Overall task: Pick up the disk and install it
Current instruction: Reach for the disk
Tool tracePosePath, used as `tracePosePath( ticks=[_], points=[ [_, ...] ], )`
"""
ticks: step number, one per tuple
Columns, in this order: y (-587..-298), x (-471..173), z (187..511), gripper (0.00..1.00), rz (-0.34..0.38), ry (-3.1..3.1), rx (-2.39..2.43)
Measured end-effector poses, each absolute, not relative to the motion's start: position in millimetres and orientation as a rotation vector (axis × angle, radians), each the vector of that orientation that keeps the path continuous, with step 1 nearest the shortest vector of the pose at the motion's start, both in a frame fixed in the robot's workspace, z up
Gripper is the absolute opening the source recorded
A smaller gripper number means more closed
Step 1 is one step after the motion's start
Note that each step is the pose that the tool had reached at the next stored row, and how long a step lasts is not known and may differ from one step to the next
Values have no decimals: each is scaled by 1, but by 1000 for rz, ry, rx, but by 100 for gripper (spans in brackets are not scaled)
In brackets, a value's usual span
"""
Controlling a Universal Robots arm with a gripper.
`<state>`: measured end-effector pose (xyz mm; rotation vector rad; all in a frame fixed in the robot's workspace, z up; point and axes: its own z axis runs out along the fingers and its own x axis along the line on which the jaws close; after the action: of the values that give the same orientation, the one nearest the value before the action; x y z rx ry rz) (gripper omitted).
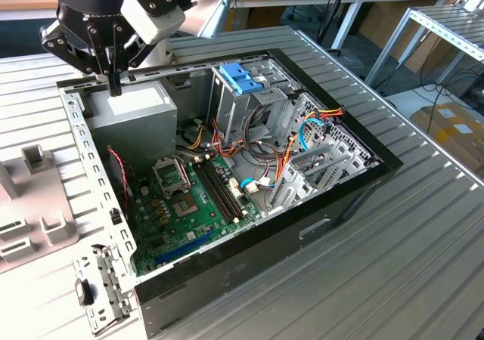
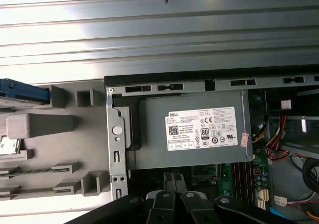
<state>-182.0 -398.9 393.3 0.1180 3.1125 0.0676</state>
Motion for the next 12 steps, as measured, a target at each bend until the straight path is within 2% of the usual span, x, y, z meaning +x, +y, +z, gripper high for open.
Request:
tracePosePath(
  ticks=[12],
  points=[
    [-399,-187,393,11,68,3112,118]
  ],
)
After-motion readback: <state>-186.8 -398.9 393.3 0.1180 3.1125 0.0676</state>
